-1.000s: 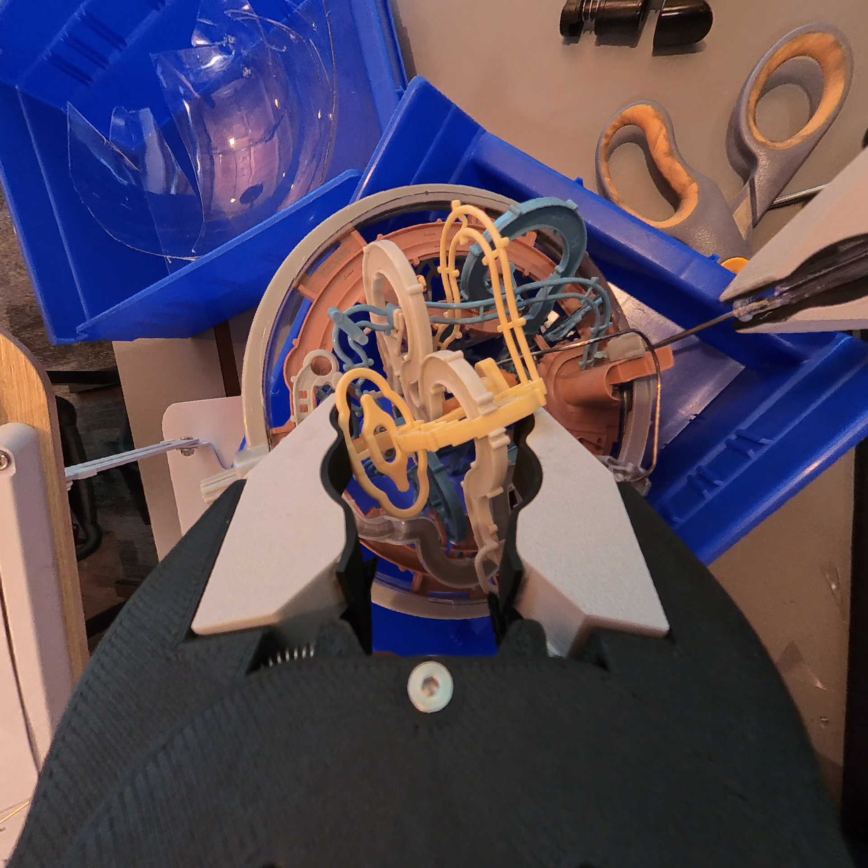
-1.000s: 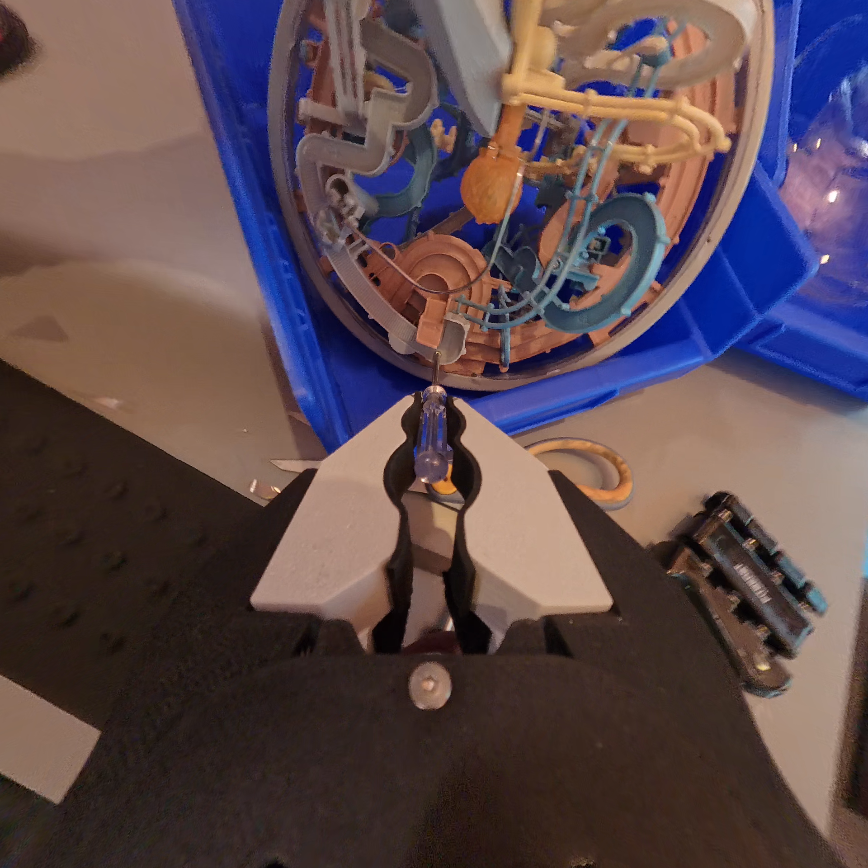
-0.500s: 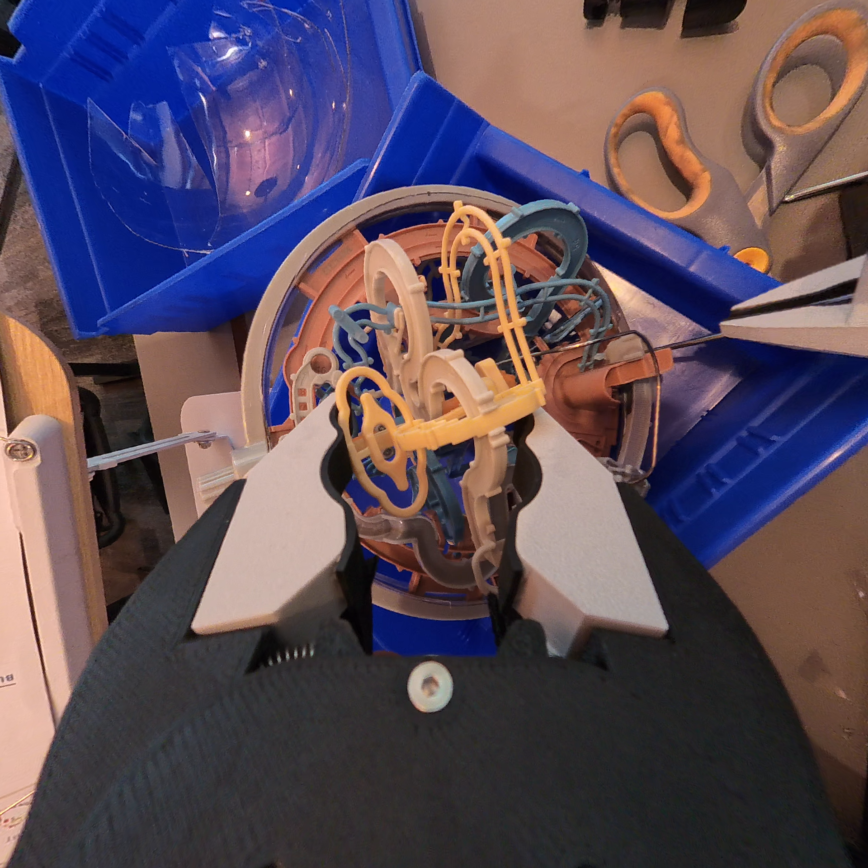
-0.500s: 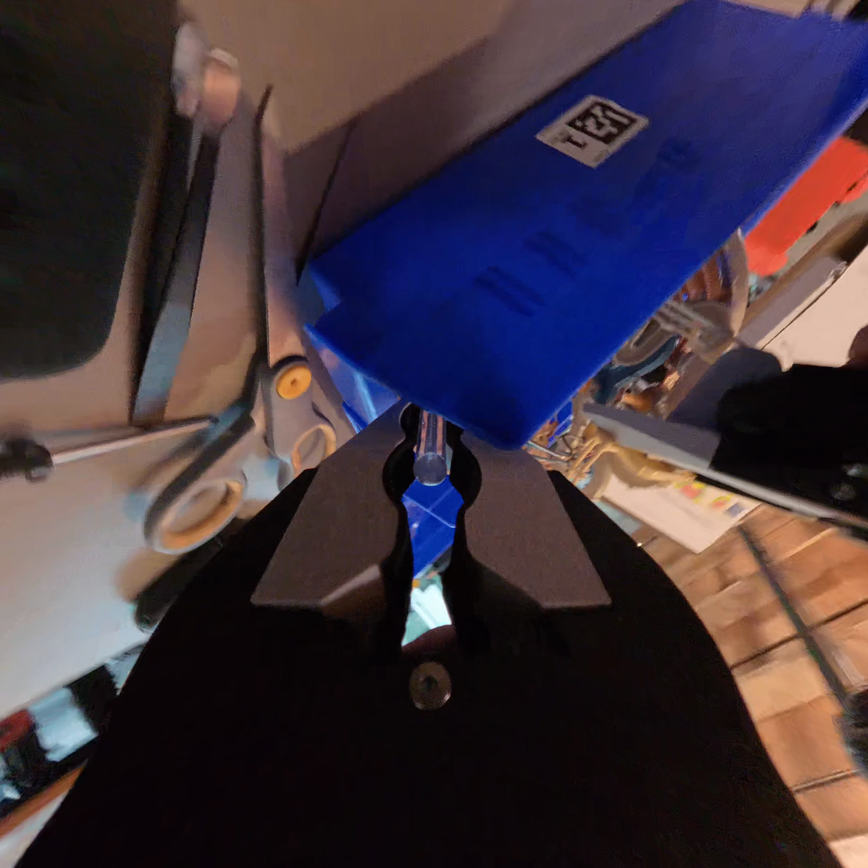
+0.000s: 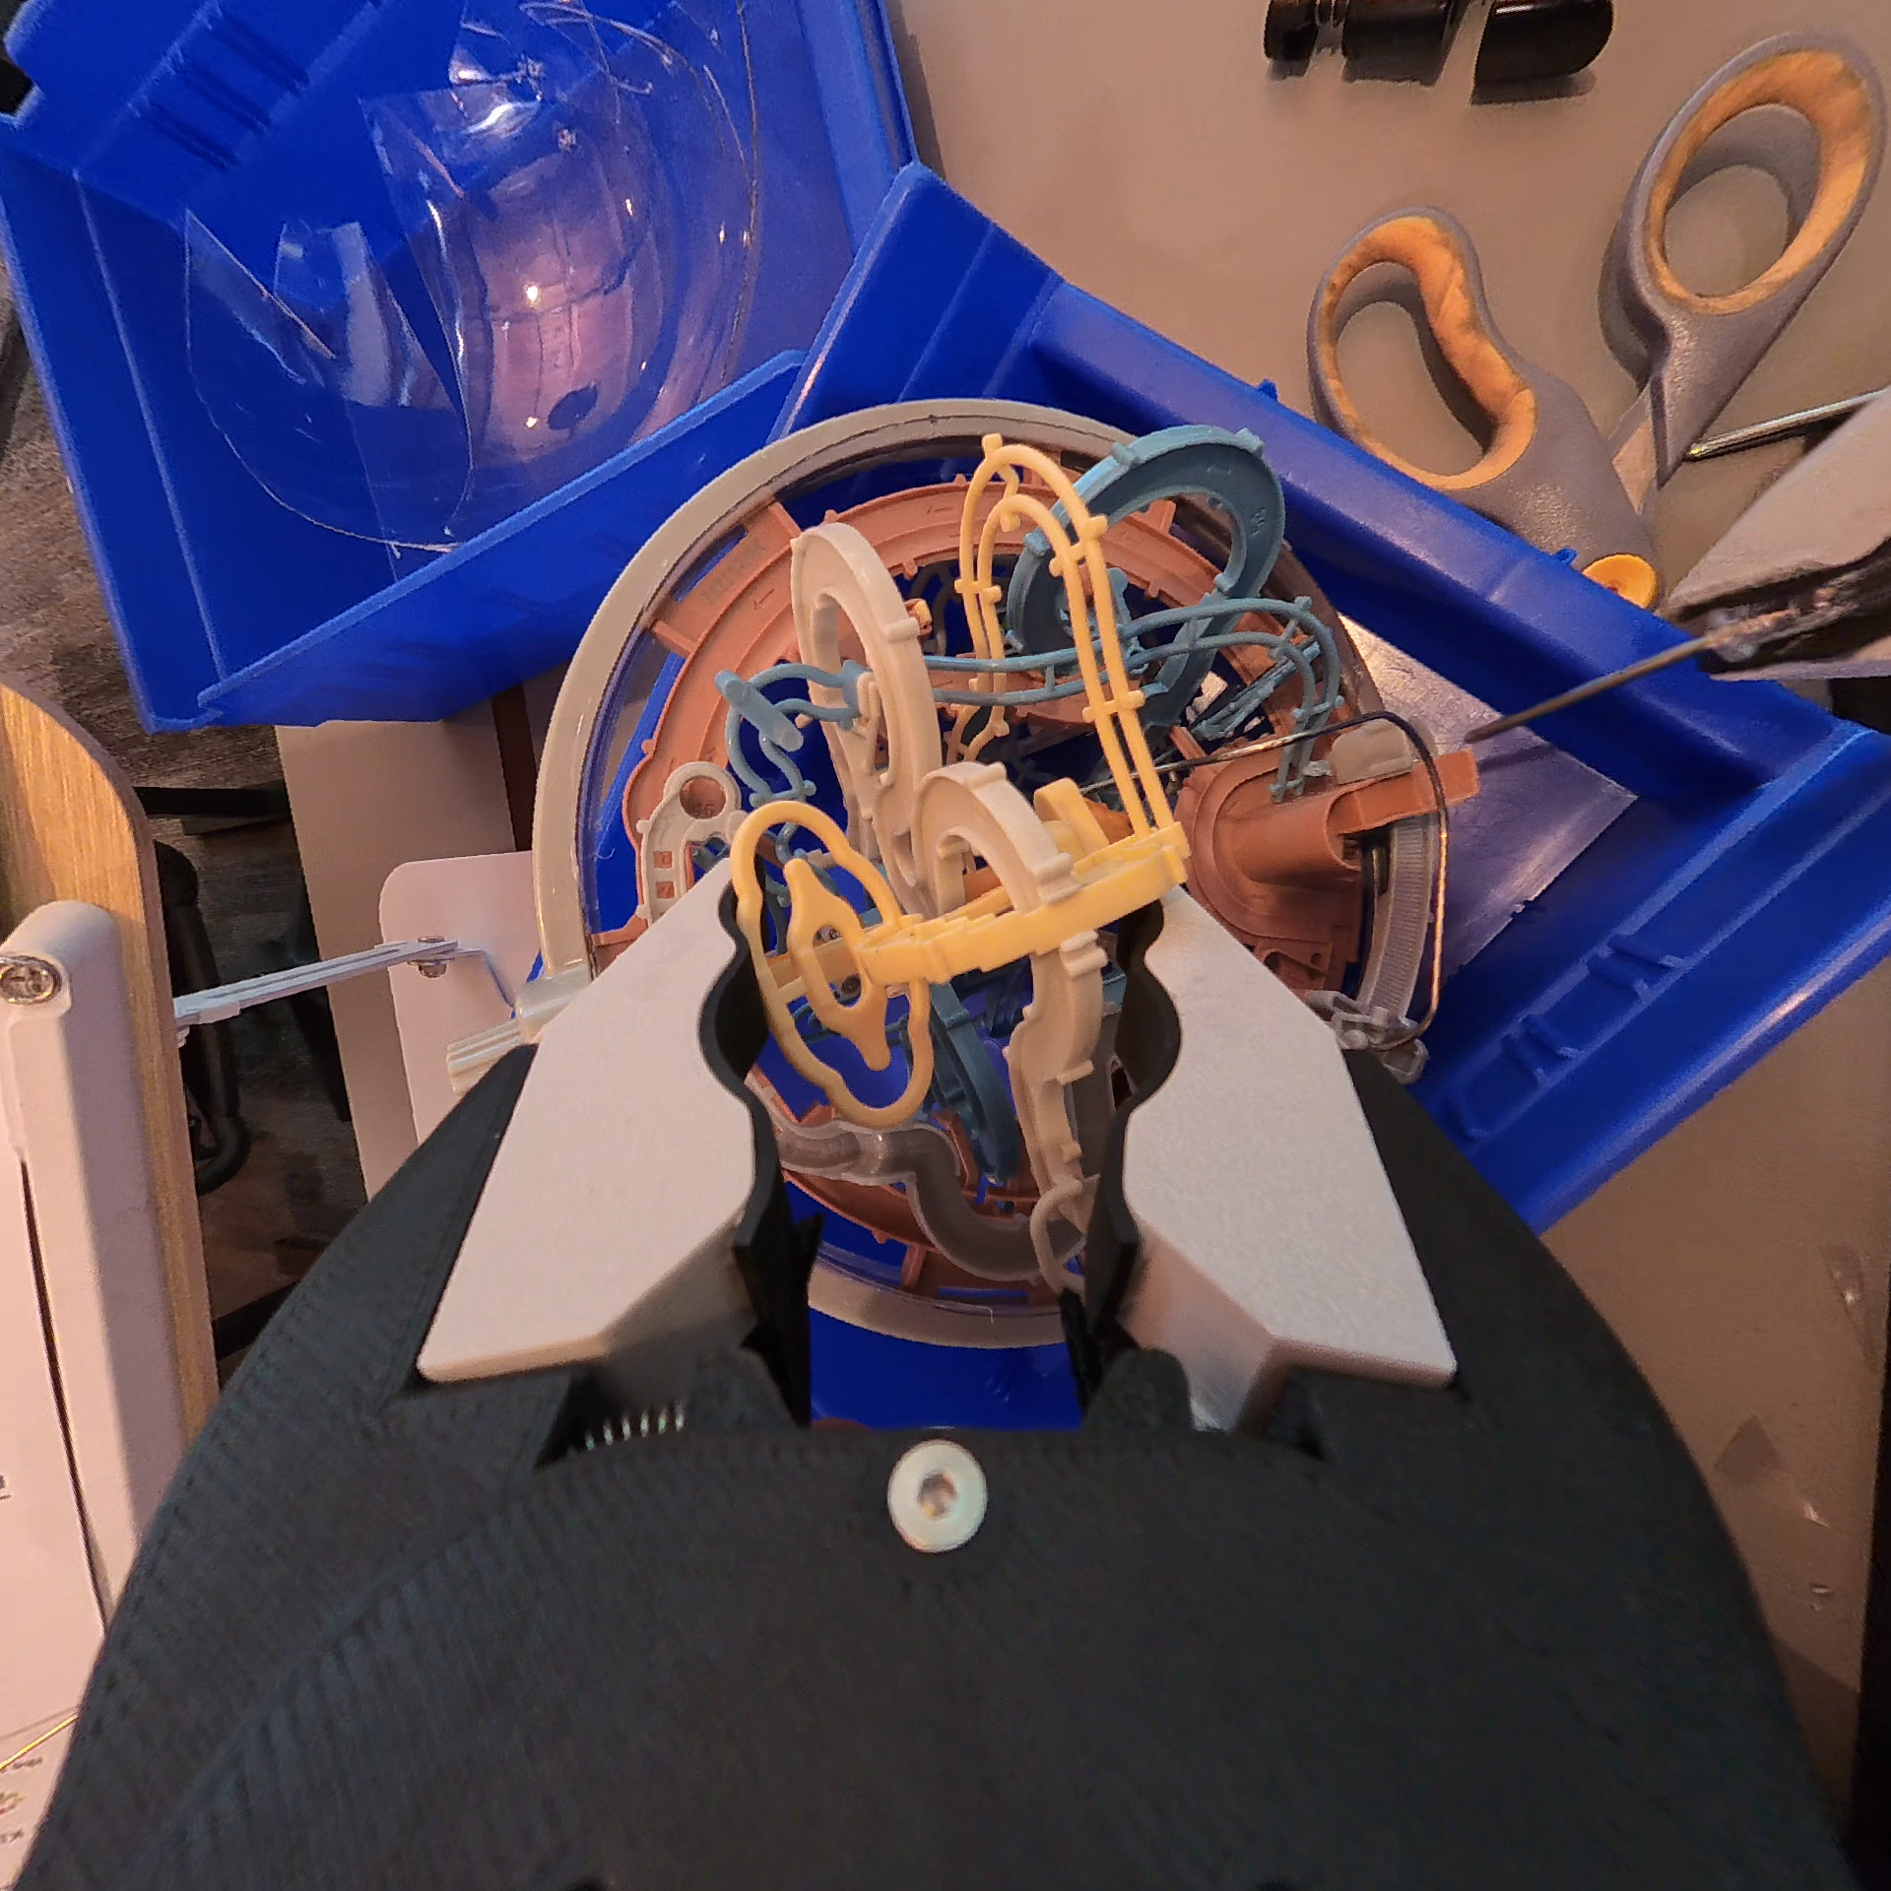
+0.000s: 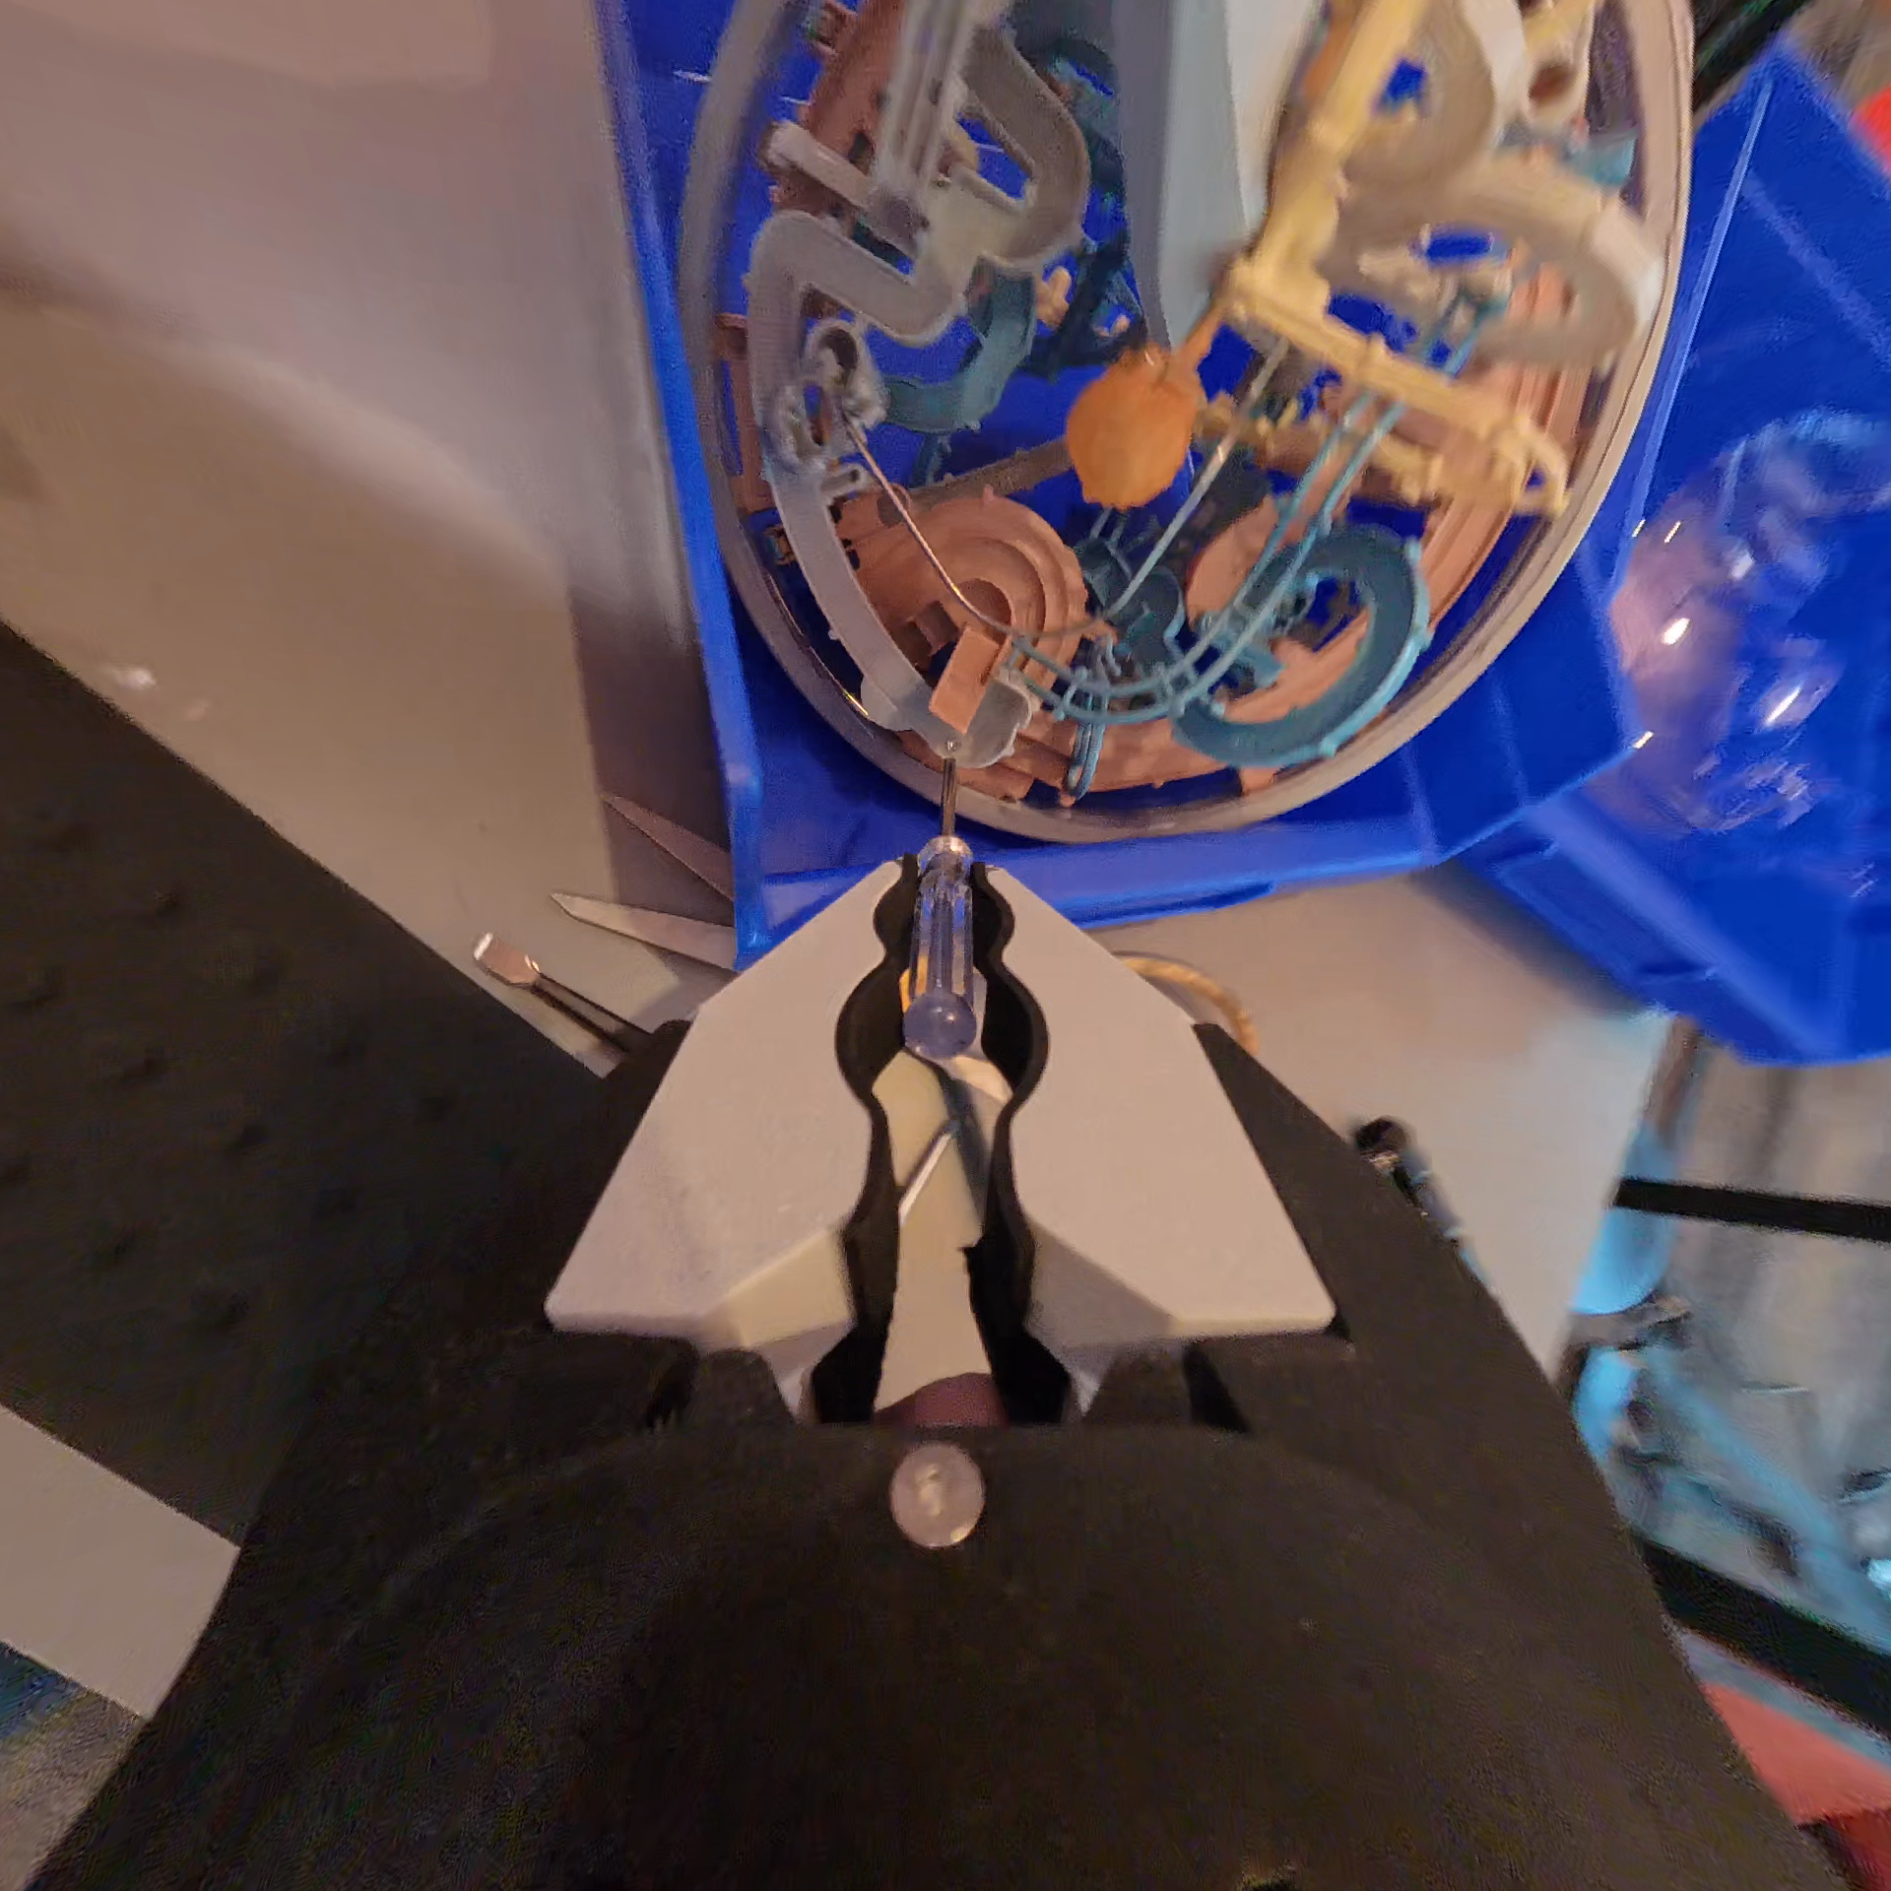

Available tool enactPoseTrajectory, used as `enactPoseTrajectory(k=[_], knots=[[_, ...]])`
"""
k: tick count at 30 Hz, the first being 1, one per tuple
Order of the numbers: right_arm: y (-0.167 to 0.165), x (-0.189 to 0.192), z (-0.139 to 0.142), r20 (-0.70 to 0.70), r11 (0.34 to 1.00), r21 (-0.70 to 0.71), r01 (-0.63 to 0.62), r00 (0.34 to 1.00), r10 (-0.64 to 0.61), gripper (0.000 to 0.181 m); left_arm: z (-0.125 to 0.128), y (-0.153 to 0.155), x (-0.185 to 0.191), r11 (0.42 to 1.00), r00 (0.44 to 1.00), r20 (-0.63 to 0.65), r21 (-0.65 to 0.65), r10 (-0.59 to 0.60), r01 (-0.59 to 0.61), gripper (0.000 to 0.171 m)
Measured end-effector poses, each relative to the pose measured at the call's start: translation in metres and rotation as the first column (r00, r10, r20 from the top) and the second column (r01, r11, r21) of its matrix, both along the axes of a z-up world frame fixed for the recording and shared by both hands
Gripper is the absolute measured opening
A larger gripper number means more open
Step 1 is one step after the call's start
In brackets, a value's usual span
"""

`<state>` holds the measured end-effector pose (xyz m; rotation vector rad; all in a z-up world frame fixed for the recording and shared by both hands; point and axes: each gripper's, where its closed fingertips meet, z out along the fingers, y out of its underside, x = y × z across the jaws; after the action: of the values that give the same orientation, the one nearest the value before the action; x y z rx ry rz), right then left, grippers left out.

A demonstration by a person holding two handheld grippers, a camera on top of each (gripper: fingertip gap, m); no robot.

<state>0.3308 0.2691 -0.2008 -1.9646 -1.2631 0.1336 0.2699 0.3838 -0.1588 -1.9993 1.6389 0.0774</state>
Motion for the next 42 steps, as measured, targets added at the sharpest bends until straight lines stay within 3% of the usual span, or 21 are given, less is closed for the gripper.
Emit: enactPoseTrajectory(k=[9, 24, 32, 36, 38, 40, 42], knots=[[0.004, -0.004, -0.011, -0.185, 0.993, -0.076, 0.090, 0.977, -0.103, 0.007, 0.000, 0.000, 0.000, 1.000, 1.000, 0.004, -0.004, 0.000, 0.000, 0.067], [0.007, -0.005, -0.014, -0.136, 0.988, -0.092, 0.123, 0.982, -0.134, 0.007, -0.001, -0.001, 0.001, 1.000, 1.000, 0.007, -0.007, -0.003, 0.003, 0.068], [0.009, -0.008, -0.013, -0.163, 0.974, -0.179, 0.139, 0.972, -0.168, 0.007, -0.001, 0.000, 0.002, 1.000, 1.000, 0.012, -0.004, -0.003, 0.003, 0.068], [0.010, -0.010, -0.013, -0.058, 0.996, -0.053, 0.076, 0.995, -0.079, 0.006, -0.001, 0.000, 0.002, 1.000, 1.000, 0.010, -0.001, -0.004, 0.004, 0.067], [0.010, -0.012, -0.014, 0.070, 0.998, 0.055, -0.022, 0.997, 0.018, 0.006, -0.001, 0.001, 0.001, 1.000, 1.000, 0.010, 0.003, -0.001, 0.001, 0.067], [0.010, -0.015, -0.013, 0.200, 0.980, 0.137, -0.142, 0.973, 0.113, 0.007, 0.000, 0.002, 0.001, 1.000, 1.000, 0.007, 0.007, 0.002, -0.002, 0.067], [0.011, -0.018, -0.013, 0.369, 0.930, 0.198, -0.310, 0.902, 0.222, 0.006, 0.000, 0.003, 0.000, 1.000, 1.000, 0.006, 0.011, 0.002, -0.002, 0.068]])
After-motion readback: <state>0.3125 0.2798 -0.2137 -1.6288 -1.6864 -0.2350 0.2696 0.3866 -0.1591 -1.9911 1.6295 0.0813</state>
